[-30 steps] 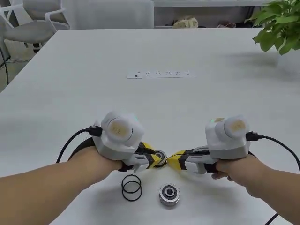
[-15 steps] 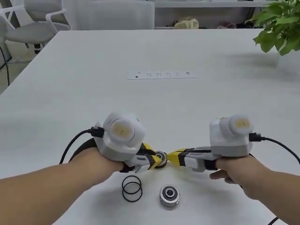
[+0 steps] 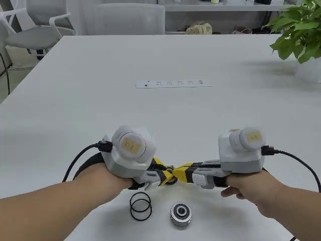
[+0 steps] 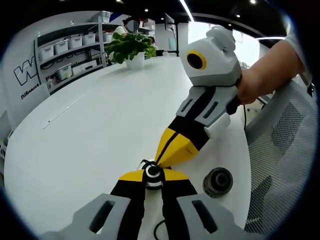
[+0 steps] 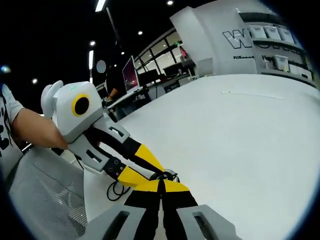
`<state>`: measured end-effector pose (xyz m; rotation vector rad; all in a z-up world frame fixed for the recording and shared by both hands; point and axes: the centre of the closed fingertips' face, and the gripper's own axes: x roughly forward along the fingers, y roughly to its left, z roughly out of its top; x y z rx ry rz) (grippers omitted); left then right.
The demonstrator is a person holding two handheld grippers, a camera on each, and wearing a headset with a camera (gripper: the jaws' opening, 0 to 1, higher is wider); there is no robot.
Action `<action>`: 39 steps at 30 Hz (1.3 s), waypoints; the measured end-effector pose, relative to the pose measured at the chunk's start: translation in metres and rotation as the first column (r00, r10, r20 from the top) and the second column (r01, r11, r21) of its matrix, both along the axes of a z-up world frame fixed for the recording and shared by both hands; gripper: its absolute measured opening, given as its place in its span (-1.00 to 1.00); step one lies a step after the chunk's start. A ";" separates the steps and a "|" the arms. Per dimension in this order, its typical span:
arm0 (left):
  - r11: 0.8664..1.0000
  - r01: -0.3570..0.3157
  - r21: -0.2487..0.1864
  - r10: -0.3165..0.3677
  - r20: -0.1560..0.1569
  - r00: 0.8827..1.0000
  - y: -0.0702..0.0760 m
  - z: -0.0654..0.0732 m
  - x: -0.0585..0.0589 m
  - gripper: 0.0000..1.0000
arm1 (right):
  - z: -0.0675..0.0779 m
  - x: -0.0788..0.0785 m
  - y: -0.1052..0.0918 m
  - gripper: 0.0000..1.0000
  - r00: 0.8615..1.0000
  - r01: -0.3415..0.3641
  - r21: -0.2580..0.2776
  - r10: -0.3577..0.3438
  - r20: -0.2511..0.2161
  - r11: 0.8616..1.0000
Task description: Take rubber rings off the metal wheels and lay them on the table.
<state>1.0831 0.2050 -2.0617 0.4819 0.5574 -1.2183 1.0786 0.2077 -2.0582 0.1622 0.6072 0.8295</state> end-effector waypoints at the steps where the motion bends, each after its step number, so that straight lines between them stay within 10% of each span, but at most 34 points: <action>1: 1.000 0.000 -0.001 0.000 0.000 1.000 0.000 0.000 0.000 -0.87 | 0.000 0.000 -0.001 -1.00 1.000 0.000 0.005 0.000 -0.003 1.000; 22: 0.999 0.044 0.004 -0.044 0.054 0.998 -0.001 0.002 0.000 -0.85 | 0.000 0.000 -0.005 -1.00 1.000 0.006 0.018 -0.006 0.004 1.000; 39: 0.996 0.057 -0.072 -0.056 0.016 0.998 0.007 0.024 -0.014 -0.57 | 0.015 0.002 -0.006 -1.00 1.000 0.021 0.078 -0.021 0.008 0.997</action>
